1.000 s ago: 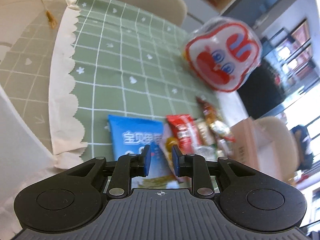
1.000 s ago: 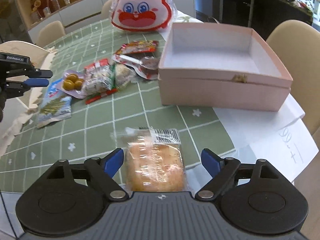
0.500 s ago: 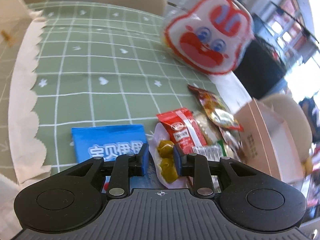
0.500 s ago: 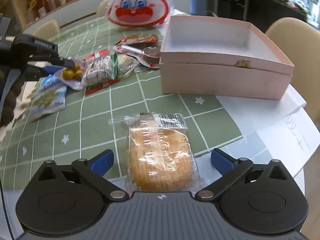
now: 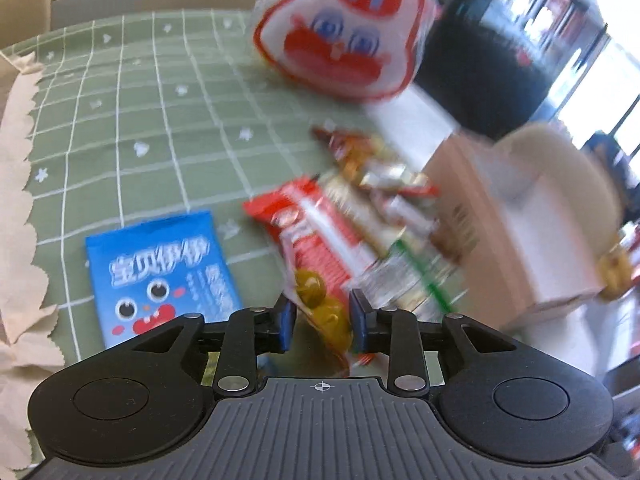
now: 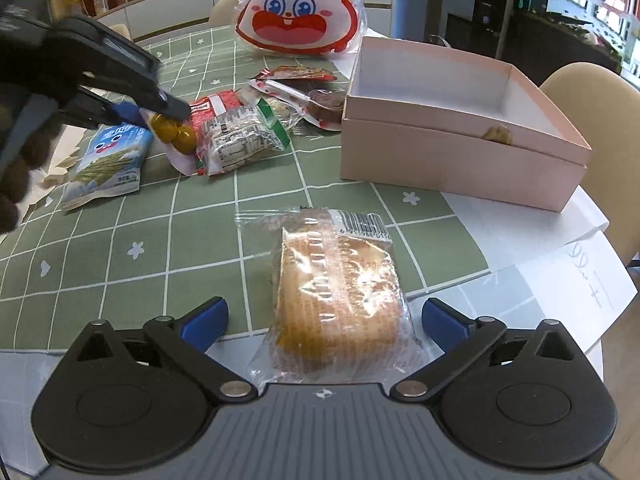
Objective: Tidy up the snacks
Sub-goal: 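Grasp the yellow candy pack with the left tool while the right tool lifts the bread cake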
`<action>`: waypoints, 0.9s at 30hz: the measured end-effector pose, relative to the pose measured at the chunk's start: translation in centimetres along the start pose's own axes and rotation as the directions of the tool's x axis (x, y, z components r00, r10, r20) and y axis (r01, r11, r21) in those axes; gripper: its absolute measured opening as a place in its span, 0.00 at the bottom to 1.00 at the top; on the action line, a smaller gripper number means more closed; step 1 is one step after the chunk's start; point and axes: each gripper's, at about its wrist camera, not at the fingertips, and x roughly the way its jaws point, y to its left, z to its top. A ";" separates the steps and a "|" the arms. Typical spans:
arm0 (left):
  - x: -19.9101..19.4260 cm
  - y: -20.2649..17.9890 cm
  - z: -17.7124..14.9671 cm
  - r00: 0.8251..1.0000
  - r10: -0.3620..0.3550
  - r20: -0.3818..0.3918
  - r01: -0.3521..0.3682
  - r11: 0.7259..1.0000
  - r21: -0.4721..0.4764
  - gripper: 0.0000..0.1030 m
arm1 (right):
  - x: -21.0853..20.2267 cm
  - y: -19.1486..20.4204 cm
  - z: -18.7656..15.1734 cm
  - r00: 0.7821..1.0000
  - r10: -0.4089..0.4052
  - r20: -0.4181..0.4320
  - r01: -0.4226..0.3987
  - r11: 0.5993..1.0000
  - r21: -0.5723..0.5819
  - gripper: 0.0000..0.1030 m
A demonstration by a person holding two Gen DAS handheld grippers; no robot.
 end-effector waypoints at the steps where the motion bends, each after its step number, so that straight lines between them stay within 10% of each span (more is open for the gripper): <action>1: 0.3 0.1 -0.1 1.000 0.004 -0.006 -0.004 1.000 -0.012 0.35 | -0.1 0.0 -0.1 1.000 0.001 0.001 -0.001 1.000 -0.002 1.00; 11: -1.2 0.7 -1.9 0.997 -0.078 -0.004 0.078 0.993 -0.091 0.23 | -0.3 0.0 -0.7 1.000 0.003 0.025 -0.002 1.000 -0.005 1.00; 27: -4.3 -4.2 -8.9 0.962 -0.190 -0.194 0.210 0.973 0.090 0.22 | -1.2 -1.0 -0.8 0.997 0.034 0.070 -0.035 0.999 0.006 0.93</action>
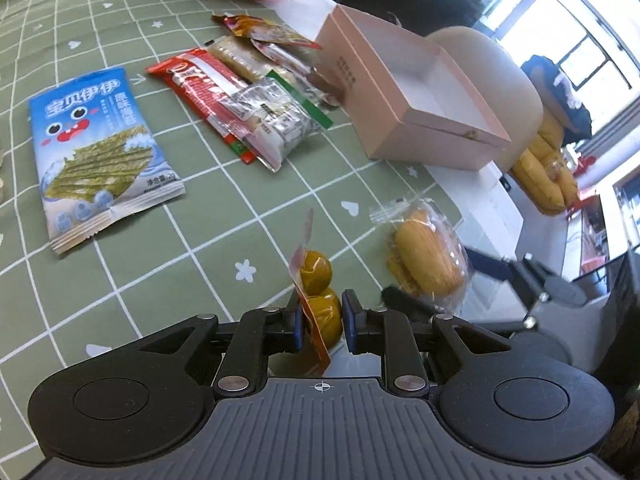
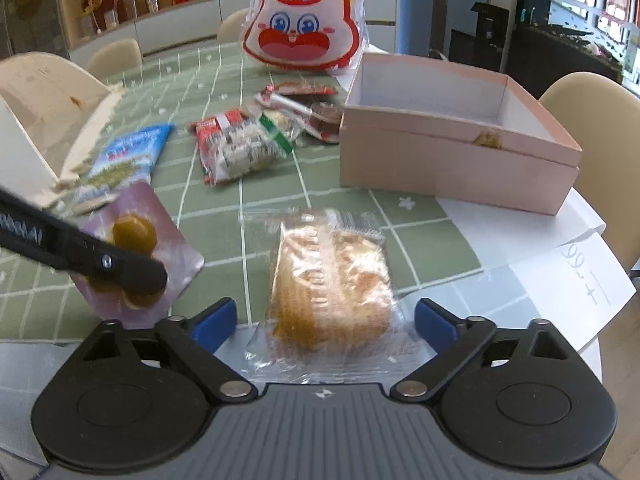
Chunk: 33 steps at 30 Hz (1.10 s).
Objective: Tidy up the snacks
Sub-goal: 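Grasp the yellow candy pack with the left tool while the right tool lifts the bread cake, then release the bread cake into the pink box while the left tool drops the candy pack in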
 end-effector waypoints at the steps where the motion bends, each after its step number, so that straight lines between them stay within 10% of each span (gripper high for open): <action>1: 0.0 -0.1 0.0 1.000 0.000 -0.006 0.000 1.000 0.006 0.22 | -0.3 -0.3 0.2 1.000 0.007 0.012 -0.007 1.000 0.011 0.93; 12: 0.1 -3.3 -2.5 0.998 -0.032 -0.063 0.037 0.995 0.088 0.22 | -0.1 -2.3 1.5 0.995 0.090 -0.034 -0.087 0.993 0.078 0.55; 19: -0.3 -6.6 -2.3 0.984 -0.158 -0.084 0.168 0.976 0.137 0.22 | -5.7 -4.0 1.7 0.997 0.061 0.042 -0.065 0.992 0.112 0.53; 25: -4.2 -10.7 6.8 0.943 -0.309 0.124 0.273 0.932 0.239 0.22 | -12.3 -7.0 4.6 0.975 -0.122 0.184 0.101 0.988 0.121 0.53; 31: -3.7 -12.6 16.6 0.865 -0.386 0.321 0.346 0.921 0.177 0.23 | -14.5 -9.4 6.7 0.945 -0.246 0.215 0.209 0.961 0.182 0.52; 33: -0.8 -11.8 18.5 0.880 -0.377 0.288 0.355 0.926 0.126 0.26 | -13.9 -9.3 7.1 0.948 -0.255 0.191 0.220 0.957 0.188 0.52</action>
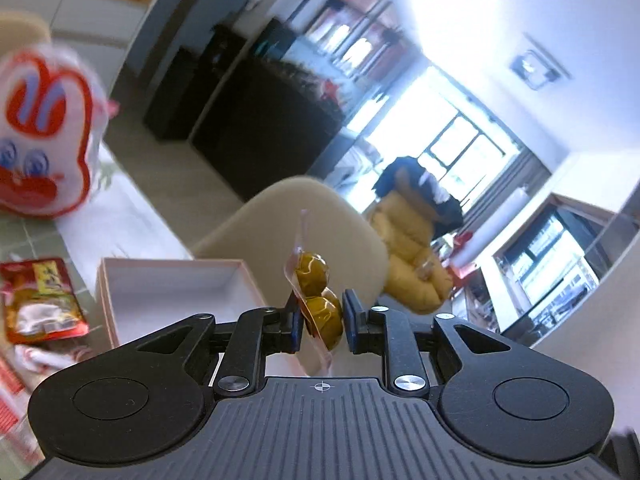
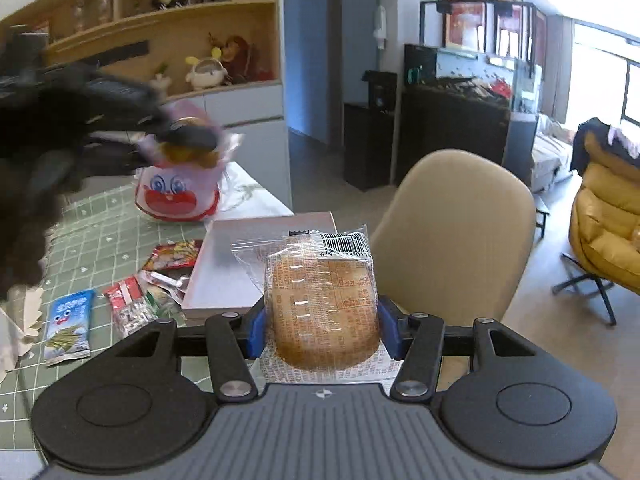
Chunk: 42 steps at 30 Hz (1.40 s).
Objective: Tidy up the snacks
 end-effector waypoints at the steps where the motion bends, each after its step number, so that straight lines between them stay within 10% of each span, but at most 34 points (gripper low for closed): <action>1: 1.5 1.3 -0.1 0.999 0.037 -0.025 -0.038 0.999 -0.022 0.28 | 0.3 0.3 0.0 1.000 -0.002 -0.012 0.002 1.000 -0.007 0.52; 9: 1.3 7.7 -6.2 0.988 0.151 -0.043 -0.155 0.977 -0.145 0.28 | 3.2 1.5 0.0 0.995 -0.002 -0.100 -0.003 0.999 -0.049 0.52; 16: -4.0 5.9 -9.5 0.936 0.331 -0.117 -0.335 0.942 -0.017 0.28 | 10.2 1.6 4.5 0.992 0.035 -0.124 -0.036 0.999 -0.010 0.52; 24: -5.2 5.9 -10.0 0.920 0.363 -0.145 -0.368 0.930 -0.004 0.28 | 19.3 4.2 7.6 0.987 0.036 -0.159 -0.041 0.999 -0.032 0.53; 29: -5.2 6.3 -10.3 0.921 0.353 -0.163 -0.361 0.932 -0.019 0.28 | 23.5 3.6 6.3 0.944 0.095 -0.316 -0.082 0.995 0.052 0.70; 42: -8.6 9.7 -14.3 0.878 0.455 -0.146 -0.470 0.878 -0.087 0.28 | 14.3 5.0 1.0 0.976 0.120 -0.184 -0.132 0.990 -0.052 0.70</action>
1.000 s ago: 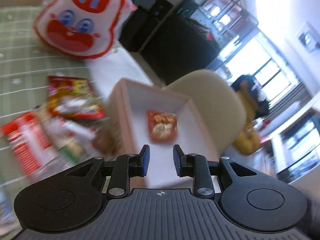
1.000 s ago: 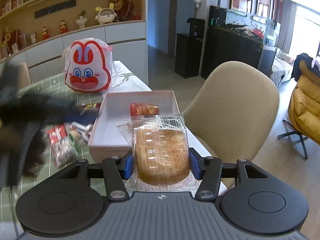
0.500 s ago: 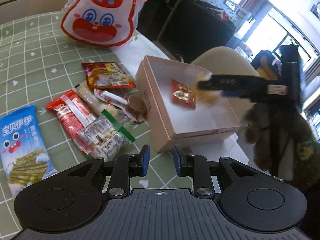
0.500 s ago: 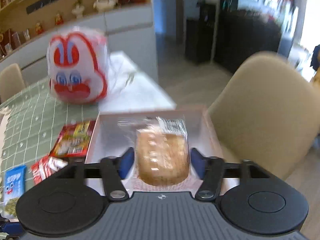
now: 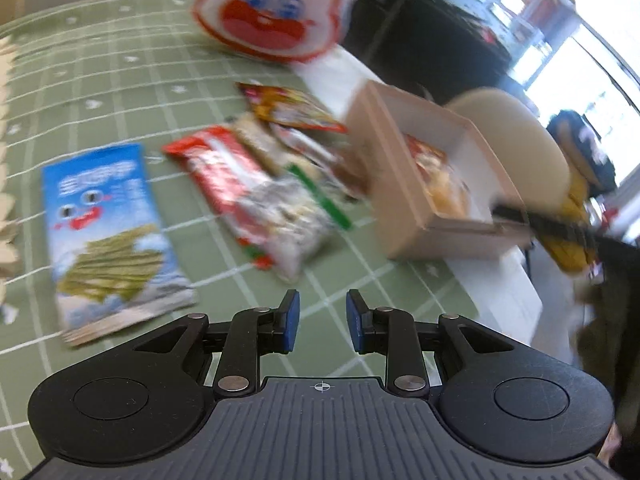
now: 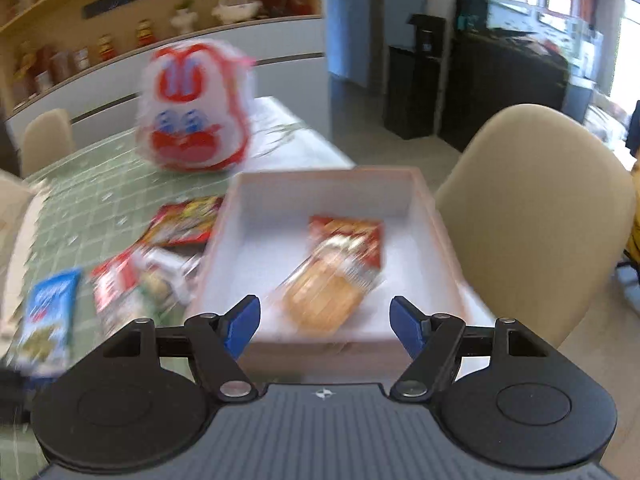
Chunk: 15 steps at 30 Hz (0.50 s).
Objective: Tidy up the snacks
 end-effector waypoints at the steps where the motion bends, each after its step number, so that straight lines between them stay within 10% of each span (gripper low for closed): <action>1: -0.3 0.5 0.1 1.000 0.008 0.012 -0.008 1.000 -0.015 0.28 | -0.3 0.7 -0.8 1.000 0.022 -0.006 -0.022 1.000 -0.012 0.70; 15: -3.5 6.5 1.1 0.987 0.124 0.098 -0.107 0.980 -0.170 0.28 | 2.9 14.5 -2.3 0.972 0.234 -0.029 -0.234 0.946 -0.225 0.70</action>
